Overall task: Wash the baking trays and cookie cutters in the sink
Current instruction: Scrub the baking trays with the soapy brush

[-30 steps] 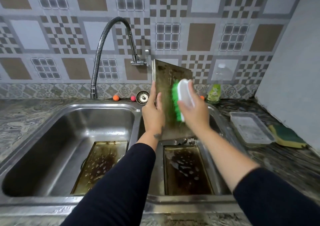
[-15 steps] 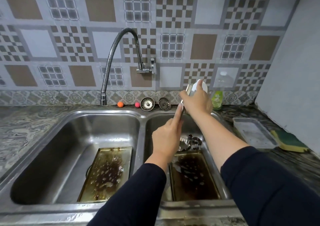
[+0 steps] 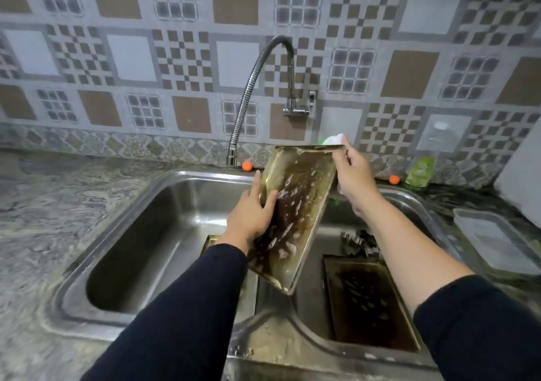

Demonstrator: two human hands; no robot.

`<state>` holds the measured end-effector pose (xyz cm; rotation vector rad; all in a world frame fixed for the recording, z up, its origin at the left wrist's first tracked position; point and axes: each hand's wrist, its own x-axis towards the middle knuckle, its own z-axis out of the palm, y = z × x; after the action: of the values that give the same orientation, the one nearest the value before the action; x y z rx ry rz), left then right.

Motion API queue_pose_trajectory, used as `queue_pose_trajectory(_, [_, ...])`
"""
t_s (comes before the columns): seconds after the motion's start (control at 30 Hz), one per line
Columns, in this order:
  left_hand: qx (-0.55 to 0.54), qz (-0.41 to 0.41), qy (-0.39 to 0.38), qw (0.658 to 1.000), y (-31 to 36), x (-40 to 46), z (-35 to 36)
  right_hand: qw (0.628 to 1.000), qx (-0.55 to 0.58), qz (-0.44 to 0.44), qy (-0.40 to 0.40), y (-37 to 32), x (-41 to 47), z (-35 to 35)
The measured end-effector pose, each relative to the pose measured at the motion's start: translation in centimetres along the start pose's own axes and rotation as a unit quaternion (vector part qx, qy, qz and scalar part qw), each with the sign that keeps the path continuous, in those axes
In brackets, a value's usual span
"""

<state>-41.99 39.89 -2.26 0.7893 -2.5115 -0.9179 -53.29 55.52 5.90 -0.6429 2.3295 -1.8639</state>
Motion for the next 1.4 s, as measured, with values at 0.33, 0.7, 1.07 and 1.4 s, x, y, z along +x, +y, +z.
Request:
queue_pose_trajectory(0.33, [-0.078, -0.147, -0.024, 0.986, -11.9, -1.3, -2.4, 0.956, -0.291, -0.014, -0.015, 2.0, -0.4, 6.1])
queue_pose_trajectory(0.7, [-0.078, -0.279, -0.09, 0.953, -24.9, 0.8, 4.0, 0.857, -0.514, 0.04, -0.007, 6.8, -0.6, 2.7])
queue_pose_trajectory(1.07, [0.005, -0.334, -0.112, 0.936, -24.2, -0.1, 3.8, 0.861, -0.503, 0.075, -0.008, 9.4, -1.9, 1.4])
queue_pose_trajectory(1.4, [0.245, -0.142, -0.207, 0.937, -16.1, 1.7, 0.9, 0.825, -0.548, 0.106, -0.094, 9.2, -2.2, 0.8])
